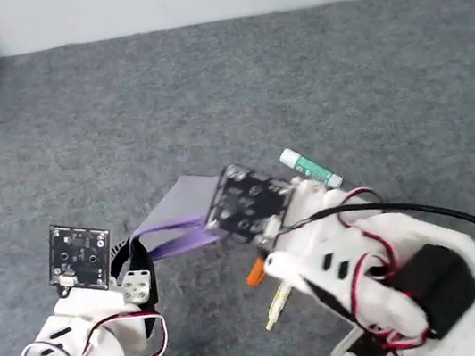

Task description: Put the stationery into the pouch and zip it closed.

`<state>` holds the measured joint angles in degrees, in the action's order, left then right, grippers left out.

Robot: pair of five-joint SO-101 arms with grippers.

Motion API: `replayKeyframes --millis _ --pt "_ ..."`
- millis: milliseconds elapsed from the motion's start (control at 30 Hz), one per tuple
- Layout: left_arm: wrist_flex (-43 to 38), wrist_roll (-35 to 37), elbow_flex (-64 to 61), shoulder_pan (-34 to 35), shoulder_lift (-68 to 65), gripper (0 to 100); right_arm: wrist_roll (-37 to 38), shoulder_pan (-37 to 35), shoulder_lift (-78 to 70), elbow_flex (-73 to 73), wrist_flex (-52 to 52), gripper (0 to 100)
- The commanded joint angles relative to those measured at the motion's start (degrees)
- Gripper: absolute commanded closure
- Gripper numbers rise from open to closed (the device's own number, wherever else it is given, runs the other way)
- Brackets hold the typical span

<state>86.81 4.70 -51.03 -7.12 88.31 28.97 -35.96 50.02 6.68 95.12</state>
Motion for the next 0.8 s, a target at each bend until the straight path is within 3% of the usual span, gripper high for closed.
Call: replayKeyframes --millis 0,100,267,633,767 --pt "-0.6 -0.4 0.7 0.6 -1.3 99 2.0 6.5 2.3 1.0 0.1 98.9" --pt "-0.5 -0.4 1.6 3.3 -1.2 99 3.3 10.4 4.3 4.0 -0.5 98.9" --pt "1.4 -0.4 4.9 9.6 -1.2 99 3.9 11.0 6.9 8.5 -2.4 98.9" --pt "2.8 -0.6 5.6 9.8 -1.2 99 3.3 6.8 7.0 15.5 -8.7 98.9" --pt "2.4 -5.2 4.7 9.7 -1.4 97 1.5 6.5 7.2 15.6 -9.5 98.9"
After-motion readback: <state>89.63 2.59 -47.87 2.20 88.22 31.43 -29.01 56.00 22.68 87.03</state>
